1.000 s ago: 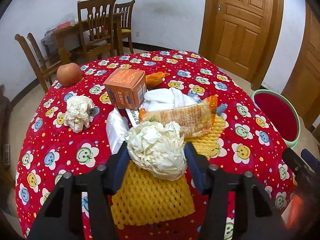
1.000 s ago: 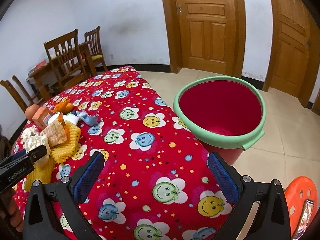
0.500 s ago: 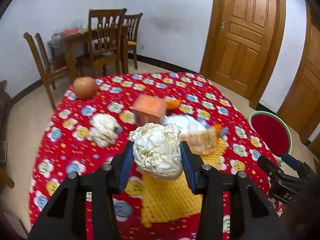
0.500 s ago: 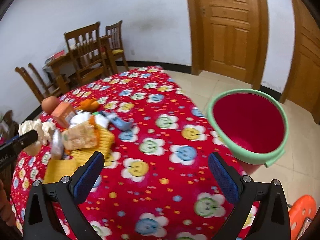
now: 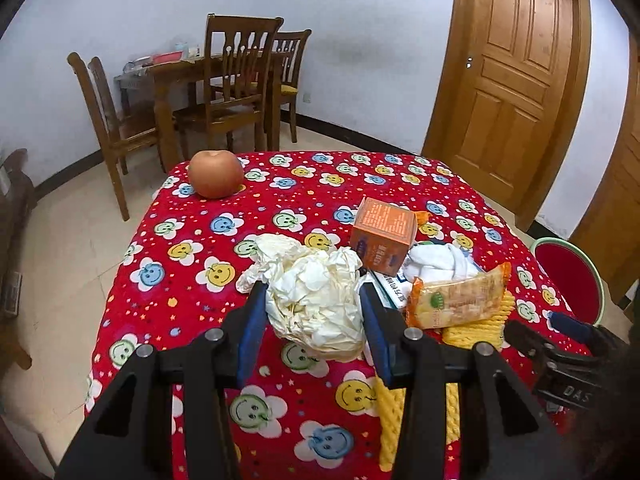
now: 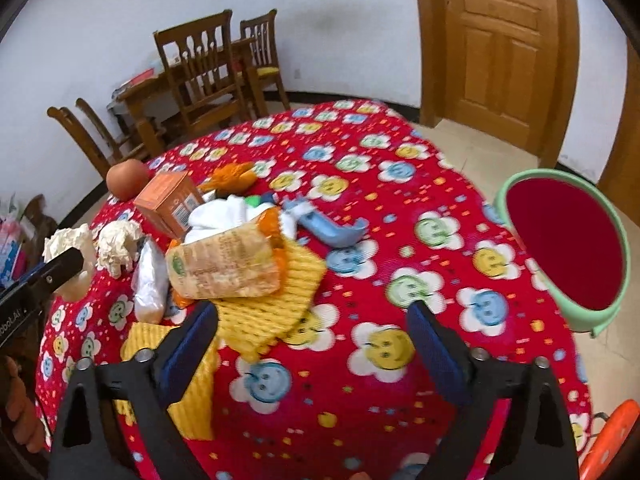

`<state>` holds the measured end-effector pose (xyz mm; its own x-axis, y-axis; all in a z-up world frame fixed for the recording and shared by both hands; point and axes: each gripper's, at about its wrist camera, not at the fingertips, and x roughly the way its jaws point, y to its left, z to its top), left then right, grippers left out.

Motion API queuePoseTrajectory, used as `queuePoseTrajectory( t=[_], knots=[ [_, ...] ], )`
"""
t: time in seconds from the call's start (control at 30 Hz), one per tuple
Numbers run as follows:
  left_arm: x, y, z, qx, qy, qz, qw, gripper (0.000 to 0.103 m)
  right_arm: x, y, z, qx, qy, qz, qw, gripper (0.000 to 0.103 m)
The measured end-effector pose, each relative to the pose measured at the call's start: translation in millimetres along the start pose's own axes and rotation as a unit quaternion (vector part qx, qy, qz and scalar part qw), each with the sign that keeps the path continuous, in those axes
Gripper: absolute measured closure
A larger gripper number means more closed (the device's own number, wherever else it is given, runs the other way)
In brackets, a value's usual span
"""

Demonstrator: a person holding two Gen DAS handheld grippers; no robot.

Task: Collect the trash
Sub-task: 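Grasp the yellow foam net with the right gripper while the left holds tissue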

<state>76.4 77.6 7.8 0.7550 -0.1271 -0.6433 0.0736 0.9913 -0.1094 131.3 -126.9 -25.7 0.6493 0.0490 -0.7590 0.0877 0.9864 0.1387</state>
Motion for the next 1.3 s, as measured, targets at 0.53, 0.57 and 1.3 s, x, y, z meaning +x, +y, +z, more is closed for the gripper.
queuePoseTrajectory(
  t=[0.53, 0.57, 1.3],
  knots=[
    [10, 1, -1, -0.006, 0.004, -0.036, 0.9993, 0.057, 6, 8, -7, 0.016, 0.022, 0.052, 0.998, 0.096],
    [7, 0, -1, -0.008, 0.003, -0.034, 0.9994, 0.057, 2, 8, -7, 0.013, 0.018, 0.052, 0.998, 0.096],
    [-35, -58, -1, 0.010, 0.003, -0.077, 0.9970, 0.057, -75, -52, -1, 0.029, -0.082, 0.022, 0.996, 0.097]
  ],
)
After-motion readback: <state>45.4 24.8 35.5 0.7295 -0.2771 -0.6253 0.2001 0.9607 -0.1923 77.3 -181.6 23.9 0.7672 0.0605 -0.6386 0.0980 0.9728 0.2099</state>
